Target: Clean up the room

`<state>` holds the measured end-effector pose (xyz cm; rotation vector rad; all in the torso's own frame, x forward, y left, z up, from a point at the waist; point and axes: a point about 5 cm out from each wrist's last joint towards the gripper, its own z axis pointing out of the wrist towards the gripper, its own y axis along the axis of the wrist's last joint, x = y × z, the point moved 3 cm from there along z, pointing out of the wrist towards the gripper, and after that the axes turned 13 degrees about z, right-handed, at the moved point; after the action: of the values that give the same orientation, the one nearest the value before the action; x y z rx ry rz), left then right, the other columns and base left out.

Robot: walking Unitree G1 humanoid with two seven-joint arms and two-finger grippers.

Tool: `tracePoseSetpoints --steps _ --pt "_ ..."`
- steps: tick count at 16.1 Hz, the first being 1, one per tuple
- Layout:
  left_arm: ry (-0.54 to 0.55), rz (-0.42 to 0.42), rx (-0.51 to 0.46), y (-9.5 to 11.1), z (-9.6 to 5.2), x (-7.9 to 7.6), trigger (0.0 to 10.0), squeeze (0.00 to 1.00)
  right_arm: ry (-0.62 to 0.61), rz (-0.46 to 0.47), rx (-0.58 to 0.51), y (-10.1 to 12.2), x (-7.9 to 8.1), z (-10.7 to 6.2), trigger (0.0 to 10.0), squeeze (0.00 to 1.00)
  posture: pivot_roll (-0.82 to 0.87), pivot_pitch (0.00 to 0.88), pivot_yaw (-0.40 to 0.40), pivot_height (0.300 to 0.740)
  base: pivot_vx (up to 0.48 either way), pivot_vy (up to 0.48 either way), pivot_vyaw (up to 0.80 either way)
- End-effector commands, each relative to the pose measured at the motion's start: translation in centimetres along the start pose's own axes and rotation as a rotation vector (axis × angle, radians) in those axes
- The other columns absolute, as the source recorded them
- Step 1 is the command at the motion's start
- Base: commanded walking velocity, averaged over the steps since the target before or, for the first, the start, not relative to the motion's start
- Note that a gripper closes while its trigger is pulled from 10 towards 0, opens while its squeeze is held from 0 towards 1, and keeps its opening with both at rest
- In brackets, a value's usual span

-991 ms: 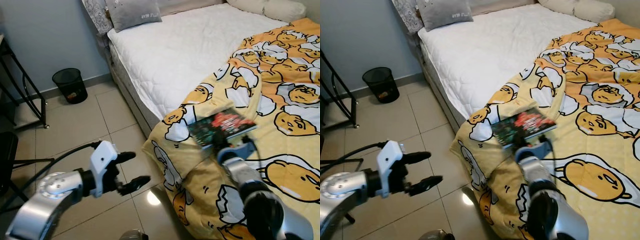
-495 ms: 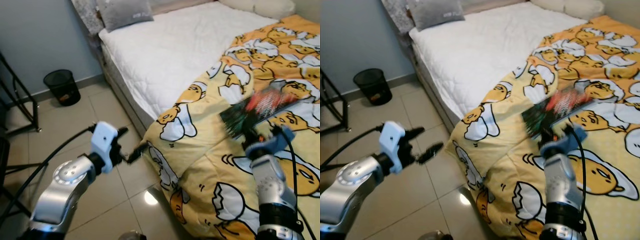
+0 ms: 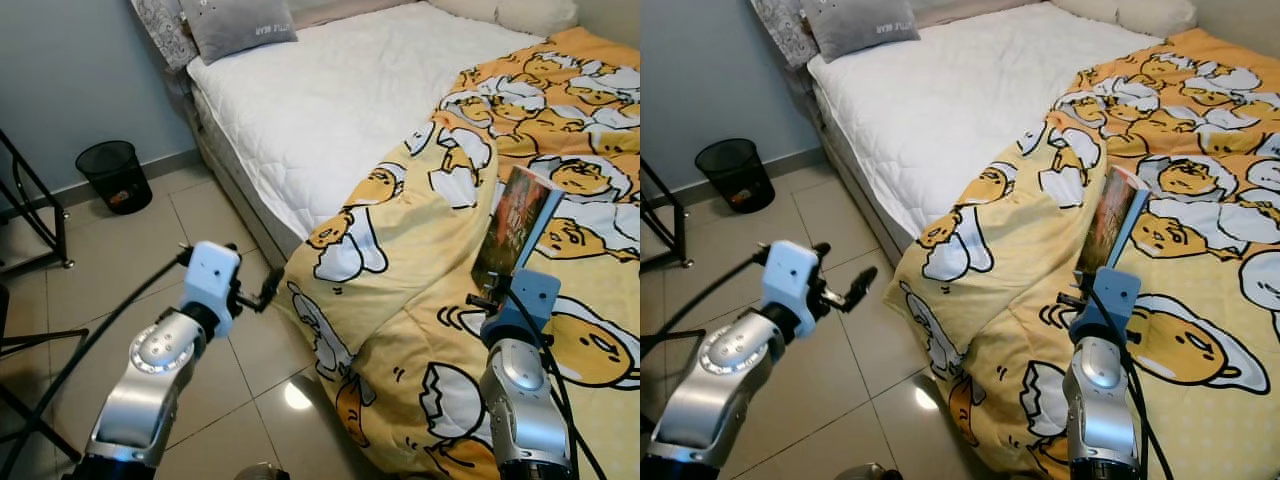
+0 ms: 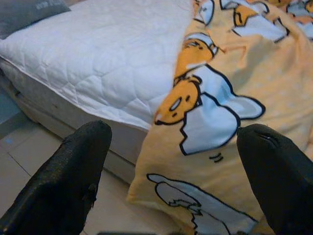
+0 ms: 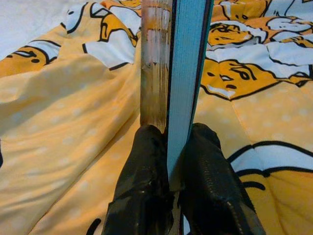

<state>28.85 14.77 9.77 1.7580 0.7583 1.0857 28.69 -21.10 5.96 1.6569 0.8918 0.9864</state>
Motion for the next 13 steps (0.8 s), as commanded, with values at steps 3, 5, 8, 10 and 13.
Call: tracePoseSetpoints --steps 3,5,8,10,13 --pt "0.038 0.062 -0.026 0.26 -0.28 0.36 10.0 0.01 -0.007 0.017 -0.050 0.71 0.04 -0.64 10.0 0.00 0.05 0.000 0.043 0.740 0.000 0.000 -0.69" --pt "0.066 0.058 -0.019 -0.20 -0.43 0.48 10.0 0.02 -0.023 0.029 -0.043 0.53 0.15 -1.13 10.0 0.00 0.03 0.000 0.046 0.740 0.000 0.000 -0.80" --pt "0.066 0.053 -0.016 -0.27 -0.42 0.40 10.0 0.02 -0.036 0.022 -0.058 0.74 0.11 -1.16 10.0 0.00 0.03 0.000 0.046 0.740 0.000 0.000 -0.80" --pt "0.066 0.053 -0.016 -0.27 -0.42 0.40 10.0 0.02 -0.036 0.022 -0.058 0.74 0.11 -1.16 10.0 0.00 0.03 0.000 0.046 0.740 0.000 0.000 -0.80" --pt "0.066 0.053 -0.016 -0.27 -0.42 0.40 10.0 0.02 -0.036 0.022 -0.058 0.74 0.11 -1.16 10.0 0.00 0.03 0.000 0.046 0.740 0.000 0.000 -0.80"
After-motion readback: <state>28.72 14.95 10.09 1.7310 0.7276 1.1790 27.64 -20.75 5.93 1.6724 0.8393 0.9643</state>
